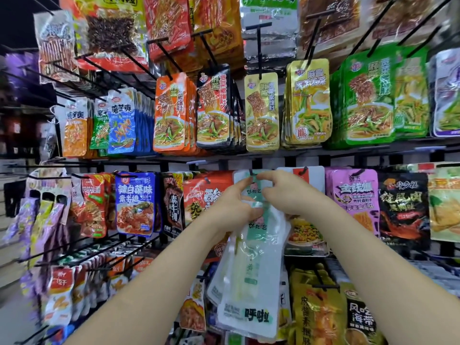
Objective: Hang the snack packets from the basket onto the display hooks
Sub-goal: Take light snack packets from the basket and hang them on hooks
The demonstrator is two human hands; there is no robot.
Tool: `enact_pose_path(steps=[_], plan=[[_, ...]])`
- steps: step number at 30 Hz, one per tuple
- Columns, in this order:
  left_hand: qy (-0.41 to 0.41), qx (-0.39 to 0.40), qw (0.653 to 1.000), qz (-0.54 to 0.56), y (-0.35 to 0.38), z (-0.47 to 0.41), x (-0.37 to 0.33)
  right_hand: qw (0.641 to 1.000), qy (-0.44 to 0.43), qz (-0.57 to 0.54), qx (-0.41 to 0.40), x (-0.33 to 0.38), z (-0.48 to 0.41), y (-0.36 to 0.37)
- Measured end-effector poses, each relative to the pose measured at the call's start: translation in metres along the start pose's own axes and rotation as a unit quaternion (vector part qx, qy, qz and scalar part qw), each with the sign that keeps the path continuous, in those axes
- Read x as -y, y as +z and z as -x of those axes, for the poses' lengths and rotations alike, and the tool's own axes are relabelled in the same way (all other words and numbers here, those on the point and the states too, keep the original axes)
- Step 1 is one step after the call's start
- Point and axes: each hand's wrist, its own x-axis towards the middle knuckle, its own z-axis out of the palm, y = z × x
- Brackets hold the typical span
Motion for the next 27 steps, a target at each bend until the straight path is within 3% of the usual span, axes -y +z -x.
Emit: enact_pose_path(steps=[5,8,13,16,19,22,27], plan=[[-0.017,-0.006,0.999,0.046,0.001,-0.009,0.002,0.984,0.015,-0.174,0.034,-0.005,-0.006,0.007],[-0.028,-0.042,0.998,0.048,0.003,-0.009,0.007,0.977,0.015,-0.212,0.026,-0.007,-0.009,0.011],[-0.054,-0.009,0.998,0.013,0.005,-0.007,0.006,0.968,0.027,-0.246,0.04,-0.016,-0.016,0.021],[-0.023,-0.03,0.999,0.026,0.004,0.0,0.008,0.939,0.034,-0.337,0.059,-0.018,-0.014,0.02],[0.019,-0.102,0.994,0.026,0.001,0.015,0.01,0.9,0.035,-0.425,0.087,-0.025,0.008,0.012],[0.047,-0.141,0.986,0.08,-0.008,0.029,0.018,0.889,0.012,-0.45,0.086,-0.038,0.035,0.011],[0.1,-0.139,0.985,0.027,-0.015,0.048,0.024,0.919,0.011,-0.393,0.036,-0.04,0.058,0.031]])
